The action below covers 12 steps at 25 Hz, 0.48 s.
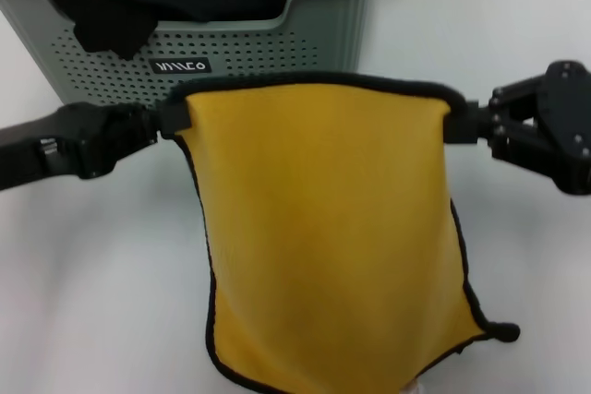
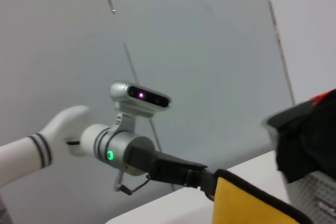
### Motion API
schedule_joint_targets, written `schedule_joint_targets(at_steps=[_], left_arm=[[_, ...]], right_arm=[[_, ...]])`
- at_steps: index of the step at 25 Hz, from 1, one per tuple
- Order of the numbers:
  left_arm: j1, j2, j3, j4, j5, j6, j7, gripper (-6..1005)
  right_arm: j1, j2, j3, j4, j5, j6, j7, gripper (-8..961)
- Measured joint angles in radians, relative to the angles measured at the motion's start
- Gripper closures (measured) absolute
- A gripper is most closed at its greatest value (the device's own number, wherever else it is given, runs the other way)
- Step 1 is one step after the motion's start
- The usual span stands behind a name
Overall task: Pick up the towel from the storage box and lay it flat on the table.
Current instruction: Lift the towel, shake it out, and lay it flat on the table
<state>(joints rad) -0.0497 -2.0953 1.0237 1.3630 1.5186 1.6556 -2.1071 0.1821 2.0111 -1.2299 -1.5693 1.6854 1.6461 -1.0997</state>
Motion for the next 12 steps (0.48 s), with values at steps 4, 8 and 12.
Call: schedule_joint_targets(at_steps=[4, 8, 12], left_arm=[[0.008, -0.003, 0.008, 0.064, 0.038, -0.034, -0.029, 977], [0.02, -0.003, 0.004, 0.08, 0.046, -0.037, -0.031, 977], [0.033, -0.003, -0.024, 0.159, 0.126, -0.058, -0.07, 976]], right_arm=[[0.008, 0.0, 0.01, -0.005, -0.022, -0.018, 0.02, 953], [0.008, 0.0, 0.015, -0.011, -0.044, -0.029, 0.029, 952], [0.009, 0.0, 0.043, -0.016, -0.047, -0.033, 0.033, 953]])
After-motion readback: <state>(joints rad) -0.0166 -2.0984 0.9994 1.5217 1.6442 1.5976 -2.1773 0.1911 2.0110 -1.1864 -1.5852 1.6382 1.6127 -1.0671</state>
